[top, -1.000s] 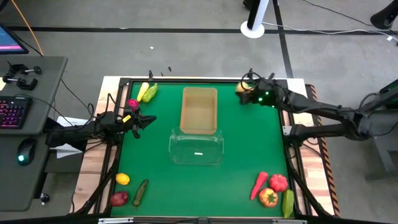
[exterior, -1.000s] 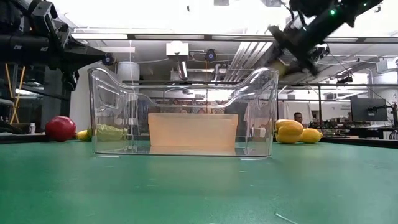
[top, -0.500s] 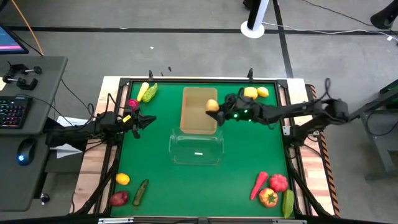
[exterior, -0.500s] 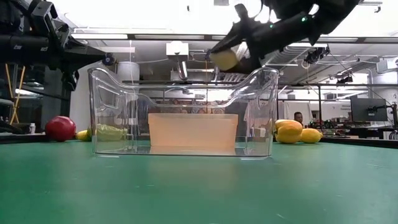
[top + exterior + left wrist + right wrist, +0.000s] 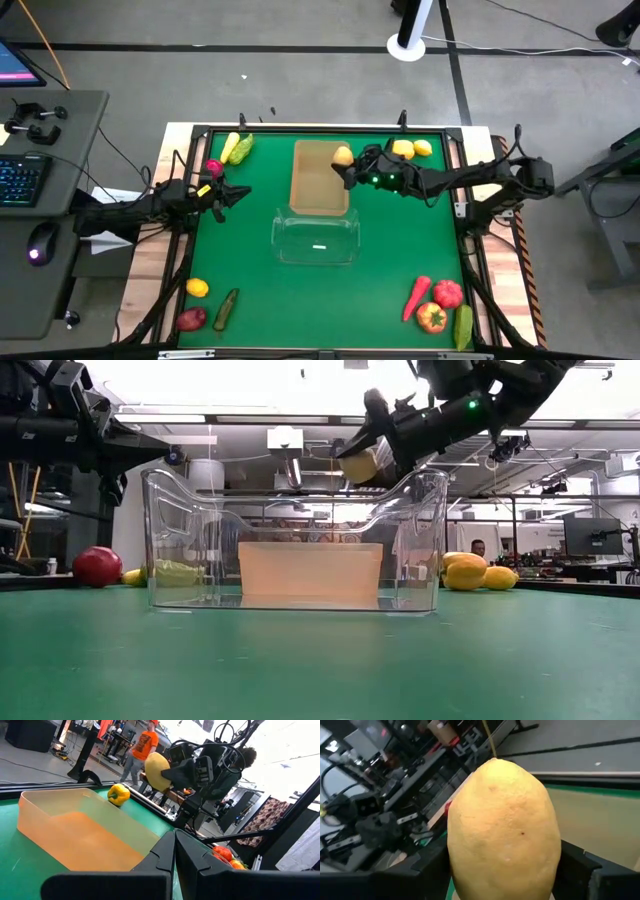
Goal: Sort produce into baskets
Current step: Put the middle yellow lemon into the orange bin, then put the orange carrot into the transparent bin
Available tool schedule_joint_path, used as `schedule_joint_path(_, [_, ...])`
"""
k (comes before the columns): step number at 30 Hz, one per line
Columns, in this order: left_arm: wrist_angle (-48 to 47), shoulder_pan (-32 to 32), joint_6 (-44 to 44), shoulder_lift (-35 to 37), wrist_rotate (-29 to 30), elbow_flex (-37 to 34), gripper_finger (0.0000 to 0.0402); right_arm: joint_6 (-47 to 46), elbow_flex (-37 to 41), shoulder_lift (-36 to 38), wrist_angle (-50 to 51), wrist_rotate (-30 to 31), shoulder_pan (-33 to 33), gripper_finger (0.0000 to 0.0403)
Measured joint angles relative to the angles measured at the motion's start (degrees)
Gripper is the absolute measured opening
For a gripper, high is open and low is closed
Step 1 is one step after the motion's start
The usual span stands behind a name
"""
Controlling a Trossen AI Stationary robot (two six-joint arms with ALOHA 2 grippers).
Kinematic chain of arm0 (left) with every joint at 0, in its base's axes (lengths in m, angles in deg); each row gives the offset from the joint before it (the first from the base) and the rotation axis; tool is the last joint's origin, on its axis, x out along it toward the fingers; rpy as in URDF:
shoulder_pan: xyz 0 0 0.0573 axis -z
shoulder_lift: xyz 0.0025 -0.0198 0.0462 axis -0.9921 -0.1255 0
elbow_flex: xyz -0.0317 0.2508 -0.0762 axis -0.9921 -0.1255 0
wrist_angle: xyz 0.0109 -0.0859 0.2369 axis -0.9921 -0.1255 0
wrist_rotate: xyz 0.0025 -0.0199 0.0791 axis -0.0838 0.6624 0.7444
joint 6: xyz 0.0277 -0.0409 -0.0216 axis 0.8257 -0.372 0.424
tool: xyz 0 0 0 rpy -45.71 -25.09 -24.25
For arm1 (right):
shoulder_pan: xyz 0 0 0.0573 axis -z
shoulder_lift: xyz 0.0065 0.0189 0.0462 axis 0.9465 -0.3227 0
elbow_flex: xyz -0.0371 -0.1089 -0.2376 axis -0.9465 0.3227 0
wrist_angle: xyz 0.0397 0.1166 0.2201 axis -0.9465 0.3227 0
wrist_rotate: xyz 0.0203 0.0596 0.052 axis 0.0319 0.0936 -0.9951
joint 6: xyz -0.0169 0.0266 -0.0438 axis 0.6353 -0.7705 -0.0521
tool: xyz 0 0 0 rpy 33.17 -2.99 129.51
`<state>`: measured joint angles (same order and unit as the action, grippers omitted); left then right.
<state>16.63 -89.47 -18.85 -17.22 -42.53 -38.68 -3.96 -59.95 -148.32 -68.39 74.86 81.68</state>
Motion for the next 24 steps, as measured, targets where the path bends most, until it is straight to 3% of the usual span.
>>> schedule_joint_path(9, [0.00, 0.00, 0.00, 0.00, 0.00, 0.02, 0.0001, 4.29, 0.00, 0.00, -1.19, -3.70, 0.13, 0.0265])
schedule_joint_path(12, [0.02, 0.00, 0.00, -0.02, 0.00, 0.00, 0.0001, 3.46, 0.00, 0.00, -1.44, -4.50, 0.11, 0.0298])
schedule_joint_path(17, [0.00, 0.00, 0.00, 0.00, 0.00, 0.00, 0.0001, 2.98, 0.00, 0.02, -2.79, -4.70, 0.13, 0.0388])
schedule_joint_path(24, [0.02, 0.01, 0.00, -0.01, 0.00, 0.01, 0.0001, 2.81, 0.00, 1.56, -9.07, -6.53, 1.51, 0.0363])
